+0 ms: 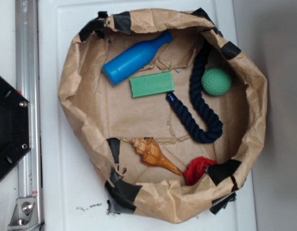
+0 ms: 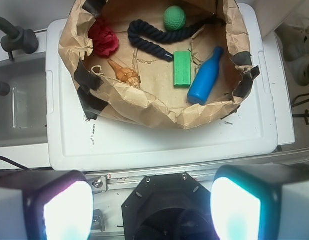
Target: Grab the shell.
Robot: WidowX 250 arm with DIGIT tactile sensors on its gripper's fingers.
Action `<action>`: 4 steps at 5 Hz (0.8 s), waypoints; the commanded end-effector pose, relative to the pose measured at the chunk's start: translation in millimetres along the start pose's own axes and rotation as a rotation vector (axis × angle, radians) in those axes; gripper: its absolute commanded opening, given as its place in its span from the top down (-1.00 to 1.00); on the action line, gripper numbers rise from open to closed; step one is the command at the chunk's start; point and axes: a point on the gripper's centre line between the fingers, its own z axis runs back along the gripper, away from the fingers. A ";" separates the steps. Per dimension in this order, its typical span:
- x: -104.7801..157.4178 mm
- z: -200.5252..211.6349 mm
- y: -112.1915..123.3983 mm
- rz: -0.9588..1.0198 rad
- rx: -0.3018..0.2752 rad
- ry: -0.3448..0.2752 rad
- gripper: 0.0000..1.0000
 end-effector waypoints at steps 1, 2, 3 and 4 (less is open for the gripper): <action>0.0 0.0 0.0 0.000 0.000 0.000 -1.00; 26.8 -45.0 -8.5 -0.008 0.124 -0.012 -1.00; 51.3 -77.8 -15.0 0.041 0.085 -0.036 -1.00; 72.1 -100.3 -20.9 0.014 0.026 -0.007 -1.00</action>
